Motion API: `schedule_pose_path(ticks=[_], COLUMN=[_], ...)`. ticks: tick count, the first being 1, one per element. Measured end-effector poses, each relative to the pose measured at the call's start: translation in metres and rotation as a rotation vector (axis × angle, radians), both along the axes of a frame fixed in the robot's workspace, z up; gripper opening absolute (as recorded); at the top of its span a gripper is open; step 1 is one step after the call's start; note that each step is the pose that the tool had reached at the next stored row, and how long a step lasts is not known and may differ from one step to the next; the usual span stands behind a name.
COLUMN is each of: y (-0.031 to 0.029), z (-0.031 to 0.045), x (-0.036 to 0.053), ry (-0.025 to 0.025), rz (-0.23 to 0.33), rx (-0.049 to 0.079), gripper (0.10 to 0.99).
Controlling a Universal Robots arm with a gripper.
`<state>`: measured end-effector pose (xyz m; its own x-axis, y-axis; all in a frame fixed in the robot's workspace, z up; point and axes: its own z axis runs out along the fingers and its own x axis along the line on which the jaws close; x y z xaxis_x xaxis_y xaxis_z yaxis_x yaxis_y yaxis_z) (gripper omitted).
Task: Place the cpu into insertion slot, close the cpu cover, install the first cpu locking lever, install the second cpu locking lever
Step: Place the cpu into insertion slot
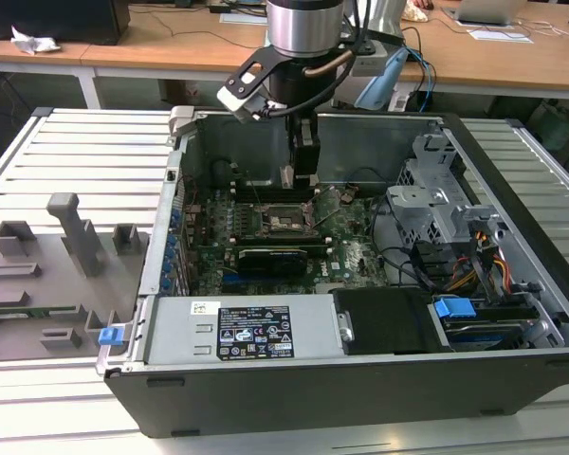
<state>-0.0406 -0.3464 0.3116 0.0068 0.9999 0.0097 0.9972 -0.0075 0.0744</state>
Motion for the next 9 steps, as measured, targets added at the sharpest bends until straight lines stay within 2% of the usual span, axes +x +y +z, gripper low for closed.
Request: schedule_pose_path(ticks=[3,9], y=[0.0016,0.0149], z=[-0.0063,-0.0211], x=[-0.0016,-0.003], ry=[0.0001,0.0], rz=[-0.001,-0.001], rx=[0.0,0.0], gripper=[0.525,0.525])
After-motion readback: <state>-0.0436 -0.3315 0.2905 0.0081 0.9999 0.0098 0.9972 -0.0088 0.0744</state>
